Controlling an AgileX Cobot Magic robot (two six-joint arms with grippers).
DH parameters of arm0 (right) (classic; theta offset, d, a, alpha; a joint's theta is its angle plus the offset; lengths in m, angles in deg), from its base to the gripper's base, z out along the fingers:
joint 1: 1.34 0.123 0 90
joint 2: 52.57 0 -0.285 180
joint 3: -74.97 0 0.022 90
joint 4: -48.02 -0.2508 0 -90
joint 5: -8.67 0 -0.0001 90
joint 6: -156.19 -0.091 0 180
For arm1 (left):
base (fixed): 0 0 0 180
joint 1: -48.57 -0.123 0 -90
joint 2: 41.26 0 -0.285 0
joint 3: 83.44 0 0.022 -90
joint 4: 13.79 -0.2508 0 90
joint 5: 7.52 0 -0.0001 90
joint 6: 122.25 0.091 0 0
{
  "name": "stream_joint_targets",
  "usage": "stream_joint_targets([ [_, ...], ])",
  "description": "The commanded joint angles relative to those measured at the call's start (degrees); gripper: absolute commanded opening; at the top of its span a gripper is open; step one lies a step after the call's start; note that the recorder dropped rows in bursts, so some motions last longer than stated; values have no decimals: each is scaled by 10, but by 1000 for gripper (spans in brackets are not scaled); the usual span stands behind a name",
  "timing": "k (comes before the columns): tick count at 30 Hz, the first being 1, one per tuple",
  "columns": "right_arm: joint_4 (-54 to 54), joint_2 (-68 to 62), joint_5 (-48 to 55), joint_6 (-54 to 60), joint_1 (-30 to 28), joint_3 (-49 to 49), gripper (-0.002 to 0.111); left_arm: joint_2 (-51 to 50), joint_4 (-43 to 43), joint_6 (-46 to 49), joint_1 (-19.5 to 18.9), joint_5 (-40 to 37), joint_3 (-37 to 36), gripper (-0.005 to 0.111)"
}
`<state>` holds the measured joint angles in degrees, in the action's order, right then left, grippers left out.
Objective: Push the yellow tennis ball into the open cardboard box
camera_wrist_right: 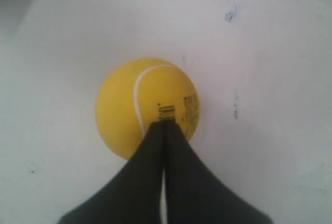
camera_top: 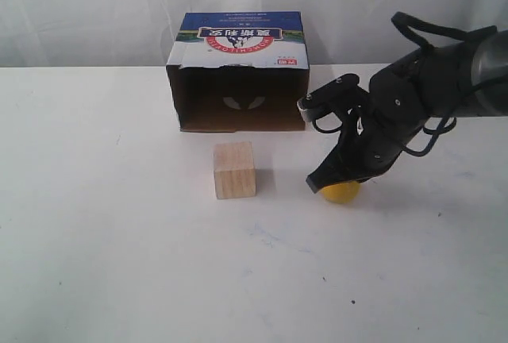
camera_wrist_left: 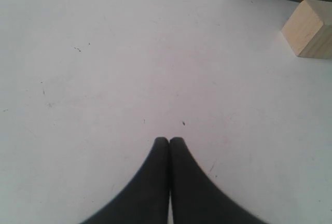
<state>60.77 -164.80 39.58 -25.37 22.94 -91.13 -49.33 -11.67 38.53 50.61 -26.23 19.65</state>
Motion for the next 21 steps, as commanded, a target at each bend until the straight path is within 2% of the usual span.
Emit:
stream_joint_targets([
  [1, -3, -19, 8, -6, -3, 7, 0, 3, 2, 1, 3, -19, -3, 0],
  [10, -4, -19, 6, -6, -2, 7, 0, 3, 2, 1, 3, -19, -3, 0],
  [21, -5, -20, -45, 8, 14, -8, 0, 3, 2, 1, 3, -19, -3, 0],
])
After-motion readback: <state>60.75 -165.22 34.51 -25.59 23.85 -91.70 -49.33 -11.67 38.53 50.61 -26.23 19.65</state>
